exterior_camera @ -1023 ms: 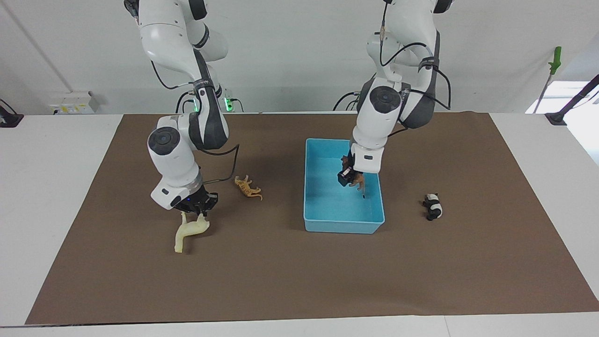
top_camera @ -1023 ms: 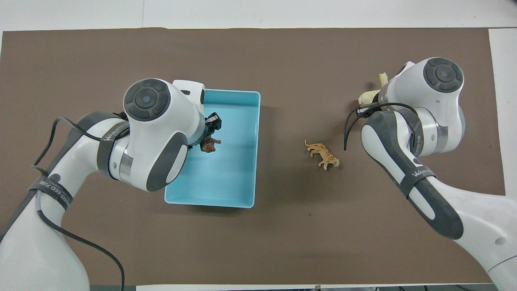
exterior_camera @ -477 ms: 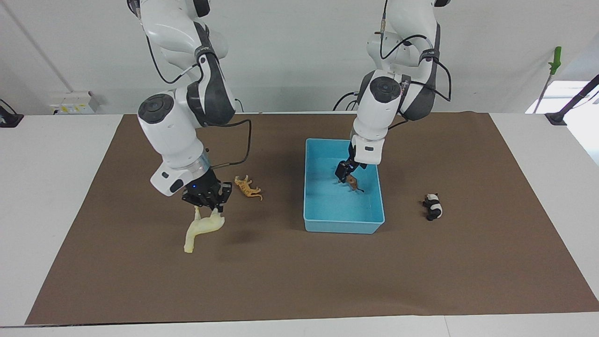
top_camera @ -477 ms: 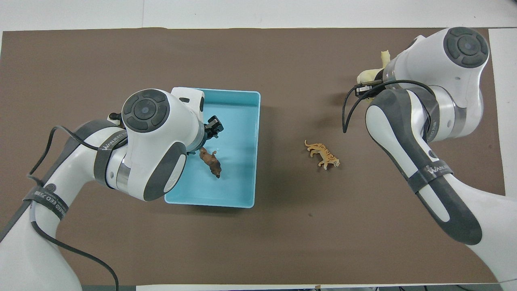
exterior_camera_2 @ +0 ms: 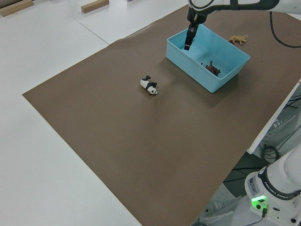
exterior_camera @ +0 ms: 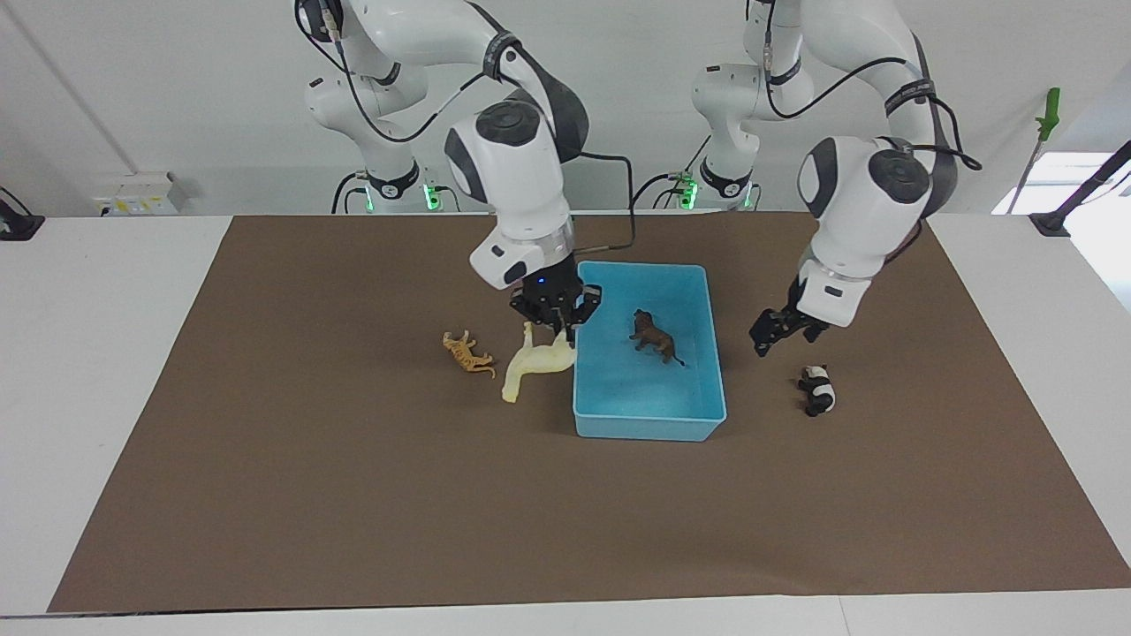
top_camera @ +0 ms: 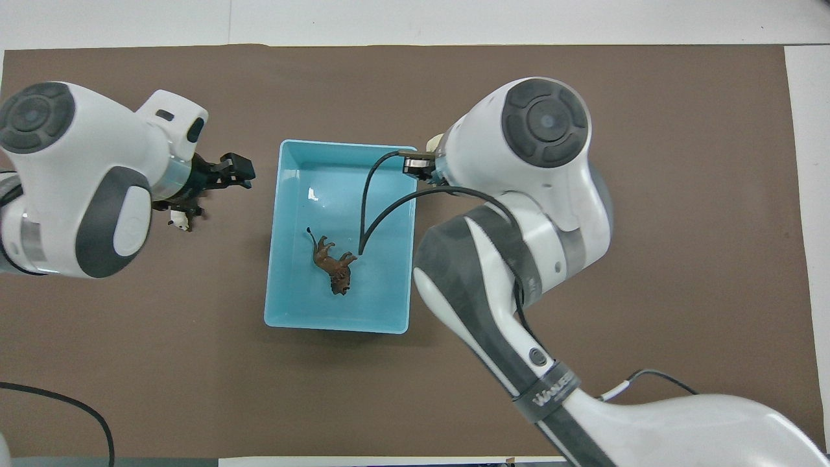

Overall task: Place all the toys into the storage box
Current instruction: 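Release the horse in the box while the right gripper carries the llama over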

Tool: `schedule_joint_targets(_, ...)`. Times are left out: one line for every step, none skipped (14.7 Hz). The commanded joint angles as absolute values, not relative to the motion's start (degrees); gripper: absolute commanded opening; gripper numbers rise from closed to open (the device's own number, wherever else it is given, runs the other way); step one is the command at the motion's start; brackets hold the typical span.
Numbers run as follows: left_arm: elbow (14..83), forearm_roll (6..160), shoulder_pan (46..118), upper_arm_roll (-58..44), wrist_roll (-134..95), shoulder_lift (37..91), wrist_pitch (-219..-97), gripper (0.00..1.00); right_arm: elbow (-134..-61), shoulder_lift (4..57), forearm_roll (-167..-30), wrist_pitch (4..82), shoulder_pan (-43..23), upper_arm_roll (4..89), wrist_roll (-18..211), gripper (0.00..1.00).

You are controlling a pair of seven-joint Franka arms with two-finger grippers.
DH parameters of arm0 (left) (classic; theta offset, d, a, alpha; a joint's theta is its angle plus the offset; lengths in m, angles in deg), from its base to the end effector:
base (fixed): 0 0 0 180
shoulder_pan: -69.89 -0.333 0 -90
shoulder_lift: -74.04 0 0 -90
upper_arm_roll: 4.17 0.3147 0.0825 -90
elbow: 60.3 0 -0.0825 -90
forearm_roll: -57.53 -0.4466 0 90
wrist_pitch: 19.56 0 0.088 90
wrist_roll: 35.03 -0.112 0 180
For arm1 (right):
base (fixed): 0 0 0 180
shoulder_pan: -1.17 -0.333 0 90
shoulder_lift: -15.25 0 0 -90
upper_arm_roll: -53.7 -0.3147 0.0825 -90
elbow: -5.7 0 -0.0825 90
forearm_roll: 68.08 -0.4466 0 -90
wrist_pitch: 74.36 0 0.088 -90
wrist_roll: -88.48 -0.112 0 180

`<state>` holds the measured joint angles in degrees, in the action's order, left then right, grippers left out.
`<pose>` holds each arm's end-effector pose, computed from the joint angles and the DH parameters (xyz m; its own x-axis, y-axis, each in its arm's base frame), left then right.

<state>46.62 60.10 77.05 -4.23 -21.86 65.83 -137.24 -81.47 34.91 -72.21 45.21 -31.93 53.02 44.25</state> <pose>0.6533 -0.0854 0.4098 0.9917 0.1243 0.0336 0.1225 -0.9912 0.0497 0.6181 0.4169 0.4616 0.9697 -0.2201 0.1062 -0.1952 -0.9591 -0.2051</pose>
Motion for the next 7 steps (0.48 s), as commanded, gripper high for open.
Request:
schedule_joint_targets(48.76,60.07,73.07,-4.96,-32.20,65.08,-142.49,1.00,-78.59,35.82,-68.97,45.08,-37.56,53.43,33.76,0.00)
schedule_joint_targets(49.03,60.07,72.97,-4.96,-32.48,63.68,-145.30,1.00,-78.59,35.73,-67.66,45.00,-39.59,53.43,30.33,0.00)
schedule_joint_targets(49.21,60.07,73.06,-4.96,-32.48,62.71,-147.68,1.00,-78.59,35.55,-67.38,44.91,-41.44,53.43,27.43,0.00)
schedule_joint_targets(49.56,59.99,73.32,-4.96,-32.66,62.18,-149.09,1.00,-78.50,35.47,-67.38,44.38,-42.67,53.61,25.57,0.00)
schedule_joint_targets(50.26,59.90,73.50,-4.96,-33.87,61.82,-150.41,1.00,-78.50,35.38,-66.77,42.90,-43.82,54.04,25.03,0.24)
schedule_joint_targets(50.79,59.90,73.59,-4.87,-36.76,61.21,-151.56,1.00,-78.24,35.29,-65.11,39.40,-43.65,54.40,25.03,0.99)
schedule_joint_targets(51.14,59.90,73.41,-4.87,-39.14,59.90,-152.44,1.00,-75.71,34.94,-63.61,36.15,-42.43,54.57,25.81,1.00)
